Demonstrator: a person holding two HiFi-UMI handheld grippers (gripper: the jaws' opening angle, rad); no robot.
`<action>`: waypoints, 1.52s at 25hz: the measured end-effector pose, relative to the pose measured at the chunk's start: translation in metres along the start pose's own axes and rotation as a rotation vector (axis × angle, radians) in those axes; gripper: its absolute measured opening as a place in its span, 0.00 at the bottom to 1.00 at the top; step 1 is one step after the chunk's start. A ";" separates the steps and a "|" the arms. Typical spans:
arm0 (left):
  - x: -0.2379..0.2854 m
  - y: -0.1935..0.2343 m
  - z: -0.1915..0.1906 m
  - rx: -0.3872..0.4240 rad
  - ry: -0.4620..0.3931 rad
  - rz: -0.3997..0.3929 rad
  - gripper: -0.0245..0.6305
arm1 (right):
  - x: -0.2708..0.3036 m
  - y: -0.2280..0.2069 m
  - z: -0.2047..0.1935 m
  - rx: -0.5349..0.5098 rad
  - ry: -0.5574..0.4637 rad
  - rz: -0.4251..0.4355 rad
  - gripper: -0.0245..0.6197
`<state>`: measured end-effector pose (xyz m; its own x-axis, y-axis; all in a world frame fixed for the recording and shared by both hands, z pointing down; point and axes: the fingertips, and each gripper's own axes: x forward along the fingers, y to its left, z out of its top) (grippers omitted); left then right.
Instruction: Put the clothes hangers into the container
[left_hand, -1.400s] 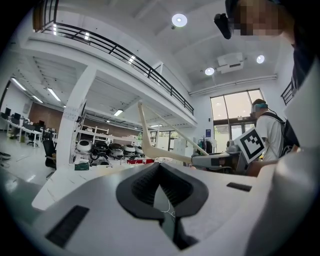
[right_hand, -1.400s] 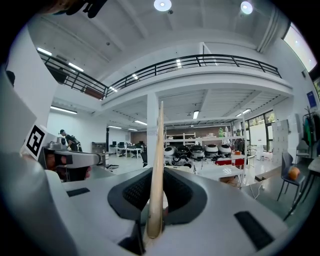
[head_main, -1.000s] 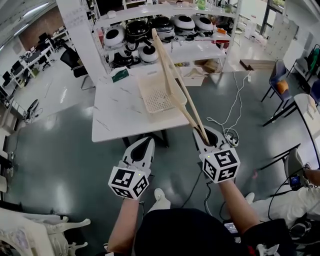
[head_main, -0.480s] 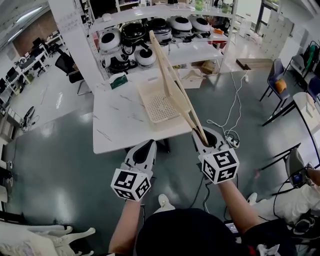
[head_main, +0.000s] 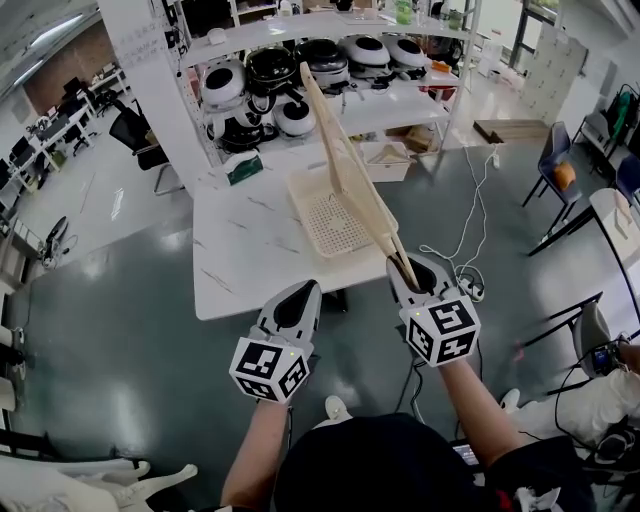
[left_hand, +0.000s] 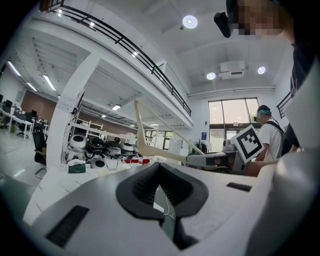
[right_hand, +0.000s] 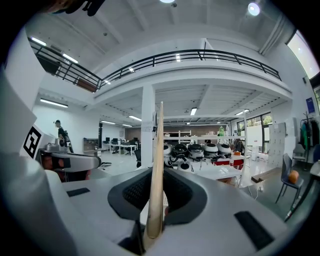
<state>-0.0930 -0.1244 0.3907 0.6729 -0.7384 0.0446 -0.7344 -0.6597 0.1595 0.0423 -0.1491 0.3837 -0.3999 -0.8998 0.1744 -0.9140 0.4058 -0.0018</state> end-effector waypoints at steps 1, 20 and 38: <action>0.000 0.004 0.000 -0.001 0.000 -0.002 0.04 | 0.003 0.002 0.000 0.001 0.000 -0.003 0.14; -0.001 0.046 -0.012 -0.030 0.006 -0.007 0.04 | 0.036 0.016 -0.005 -0.022 0.023 -0.019 0.14; 0.061 0.054 -0.001 -0.034 0.017 0.013 0.04 | 0.075 -0.034 -0.006 -0.003 0.055 0.014 0.14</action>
<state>-0.0920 -0.2051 0.4031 0.6648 -0.7443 0.0633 -0.7400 -0.6446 0.1921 0.0439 -0.2301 0.4024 -0.4078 -0.8842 0.2279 -0.9082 0.4184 -0.0018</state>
